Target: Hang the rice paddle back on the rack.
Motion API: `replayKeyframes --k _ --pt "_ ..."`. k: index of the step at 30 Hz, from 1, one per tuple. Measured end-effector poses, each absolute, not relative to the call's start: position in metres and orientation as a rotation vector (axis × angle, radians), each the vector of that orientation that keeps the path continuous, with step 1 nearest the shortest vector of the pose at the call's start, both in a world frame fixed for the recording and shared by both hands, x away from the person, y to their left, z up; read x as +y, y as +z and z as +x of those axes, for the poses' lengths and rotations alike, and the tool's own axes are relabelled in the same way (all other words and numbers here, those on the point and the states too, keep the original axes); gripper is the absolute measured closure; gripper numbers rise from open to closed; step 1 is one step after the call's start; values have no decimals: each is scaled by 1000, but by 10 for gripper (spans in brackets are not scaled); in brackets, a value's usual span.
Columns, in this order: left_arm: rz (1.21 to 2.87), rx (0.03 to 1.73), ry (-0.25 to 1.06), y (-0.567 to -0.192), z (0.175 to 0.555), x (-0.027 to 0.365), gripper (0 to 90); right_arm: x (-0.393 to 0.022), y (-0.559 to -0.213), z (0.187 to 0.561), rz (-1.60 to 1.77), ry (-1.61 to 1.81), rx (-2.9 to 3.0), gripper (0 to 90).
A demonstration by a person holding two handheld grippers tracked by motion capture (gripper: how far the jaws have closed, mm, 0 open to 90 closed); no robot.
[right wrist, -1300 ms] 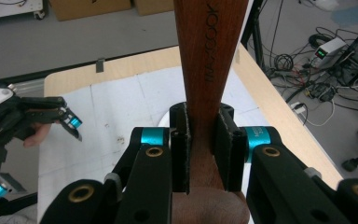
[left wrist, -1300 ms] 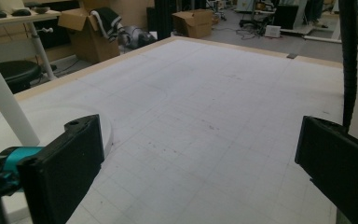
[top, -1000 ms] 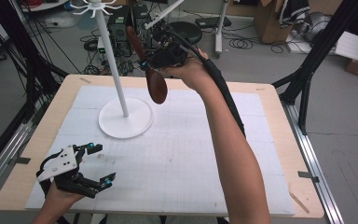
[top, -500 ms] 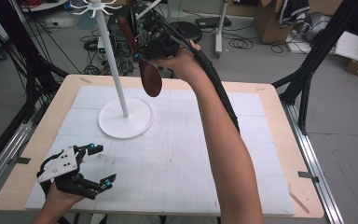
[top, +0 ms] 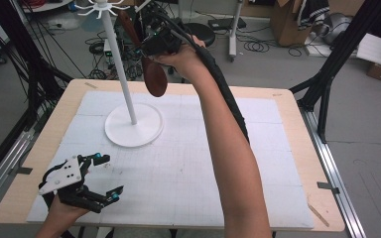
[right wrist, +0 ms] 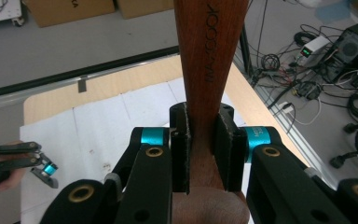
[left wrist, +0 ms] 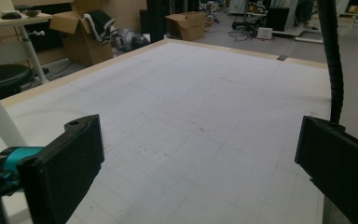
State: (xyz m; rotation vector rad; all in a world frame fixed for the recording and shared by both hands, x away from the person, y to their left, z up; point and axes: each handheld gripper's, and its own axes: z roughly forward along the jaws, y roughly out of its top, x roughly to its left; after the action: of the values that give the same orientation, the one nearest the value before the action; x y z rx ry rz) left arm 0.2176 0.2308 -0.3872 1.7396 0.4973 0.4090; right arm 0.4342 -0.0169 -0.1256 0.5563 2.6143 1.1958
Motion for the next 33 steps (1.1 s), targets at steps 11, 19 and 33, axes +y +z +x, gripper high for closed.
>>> replayKeyframes --k 11,19,33 --pt "1734 499 402 -387 217 231 17 -7 -124 441 593 1166 2595 783" --pt "1736 497 398 -388 217 230 17 -10 -125 446 617 1172 2595 783" --pt "1737 495 395 -388 217 229 17 -5 -124 448 604 1168 2591 783"
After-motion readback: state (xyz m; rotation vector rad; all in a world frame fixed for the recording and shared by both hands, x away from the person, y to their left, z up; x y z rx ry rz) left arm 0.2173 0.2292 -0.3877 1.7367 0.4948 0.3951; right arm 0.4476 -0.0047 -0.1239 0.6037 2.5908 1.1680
